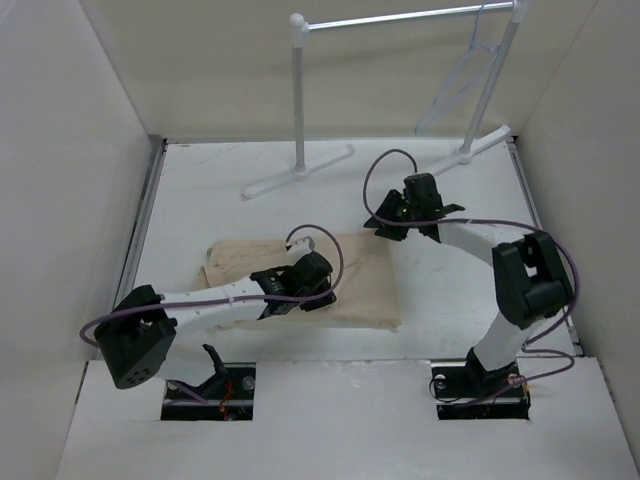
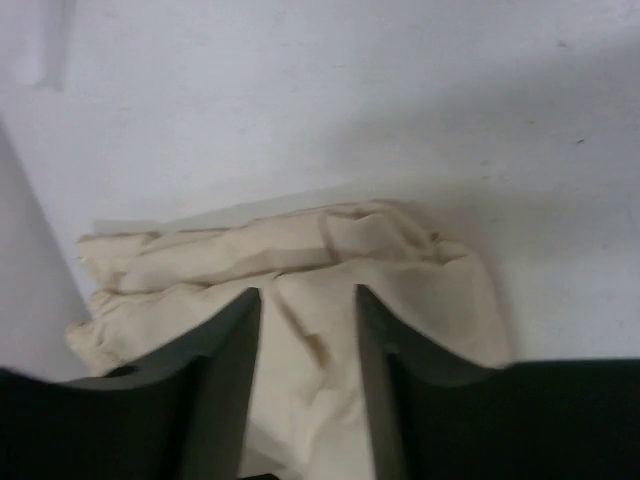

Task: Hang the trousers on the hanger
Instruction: Fold the trousers at the center of the board.

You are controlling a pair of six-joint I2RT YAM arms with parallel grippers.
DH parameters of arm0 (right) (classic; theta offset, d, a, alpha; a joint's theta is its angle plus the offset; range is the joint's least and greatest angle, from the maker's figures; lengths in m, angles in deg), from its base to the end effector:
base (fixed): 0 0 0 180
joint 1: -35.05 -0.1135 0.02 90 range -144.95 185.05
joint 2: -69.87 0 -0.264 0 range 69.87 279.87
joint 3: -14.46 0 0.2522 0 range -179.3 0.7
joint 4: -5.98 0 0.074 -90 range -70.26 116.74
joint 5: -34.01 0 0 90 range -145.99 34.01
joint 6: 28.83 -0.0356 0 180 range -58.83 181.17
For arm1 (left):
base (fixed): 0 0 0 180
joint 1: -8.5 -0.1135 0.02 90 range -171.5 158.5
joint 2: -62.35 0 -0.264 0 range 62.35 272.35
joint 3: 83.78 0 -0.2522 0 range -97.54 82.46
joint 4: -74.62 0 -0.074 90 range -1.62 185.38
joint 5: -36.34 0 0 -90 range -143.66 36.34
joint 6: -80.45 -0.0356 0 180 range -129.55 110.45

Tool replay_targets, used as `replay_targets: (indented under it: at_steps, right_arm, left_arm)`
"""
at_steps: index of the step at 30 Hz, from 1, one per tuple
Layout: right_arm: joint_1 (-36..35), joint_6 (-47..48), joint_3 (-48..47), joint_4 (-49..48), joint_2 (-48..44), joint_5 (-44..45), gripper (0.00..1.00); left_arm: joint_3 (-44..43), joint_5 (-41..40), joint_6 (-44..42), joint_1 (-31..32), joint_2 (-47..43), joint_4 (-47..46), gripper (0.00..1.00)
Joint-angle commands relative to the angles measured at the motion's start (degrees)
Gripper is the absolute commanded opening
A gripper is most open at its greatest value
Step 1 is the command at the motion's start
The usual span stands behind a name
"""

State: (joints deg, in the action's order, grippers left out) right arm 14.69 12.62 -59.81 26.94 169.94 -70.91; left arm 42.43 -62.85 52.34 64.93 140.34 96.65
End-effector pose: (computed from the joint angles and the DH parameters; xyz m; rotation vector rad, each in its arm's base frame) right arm 0.3413 0.1364 0.1847 0.4892 2.4878 0.8412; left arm 0.1544 -0.2223 0.1895 -0.2007 2.5061 -0.7631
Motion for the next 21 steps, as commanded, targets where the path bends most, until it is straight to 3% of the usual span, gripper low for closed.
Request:
replay_targets:
  at_steps: [1,4,6,8,10,13,15,19,21]
  right_arm:
    - [-0.8,1.9,-0.8,1.9,-12.2,-0.5,0.53]
    - [-1.2,4.7,-0.7,7.8,-20.1,-0.1,0.58]
    - [-1.1,6.7,-2.6,10.7,-25.3,0.2,0.45]
    - [-0.2,7.5,-6.9,12.4,-29.0,0.3,0.18]
    - [3.1,7.9,-11.7,12.6,-30.6,1.2,0.12]
    - [10.3,8.7,-21.5,13.4,-27.5,0.7,0.12]
    - [14.2,8.8,-28.3,14.5,-23.3,0.7,0.16]
    - [19.6,10.1,-43.2,17.0,-11.8,1.3,0.46]
    - [21.0,10.2,-51.5,19.2,-4.8,0.6,0.53]
  left_arm:
    - [-2.4,-1.3,0.3,-2.0,-5.2,2.0,0.26]
    - [-4.5,-1.2,-0.7,-4.3,-6.2,2.1,0.31]
    - [-6.5,-0.6,-2.4,-6.5,-5.2,1.5,0.33]
    - [-8.2,-0.6,-4.2,-7.9,-3.9,1.5,0.33]
    - [-10.4,-0.4,-6.8,-8.9,-2.5,1.4,0.27]
    - [-13.7,-0.2,-11.8,-9.4,-0.6,1.4,0.12]
    - [-15.2,-0.4,-14.1,-9.4,0.3,1.5,0.1]
    - [-14.7,0.1,-15.2,-10.1,0.1,1.0,0.14]
    - [-13.7,0.9,-15.6,-10.8,-0.4,0.6,0.17]
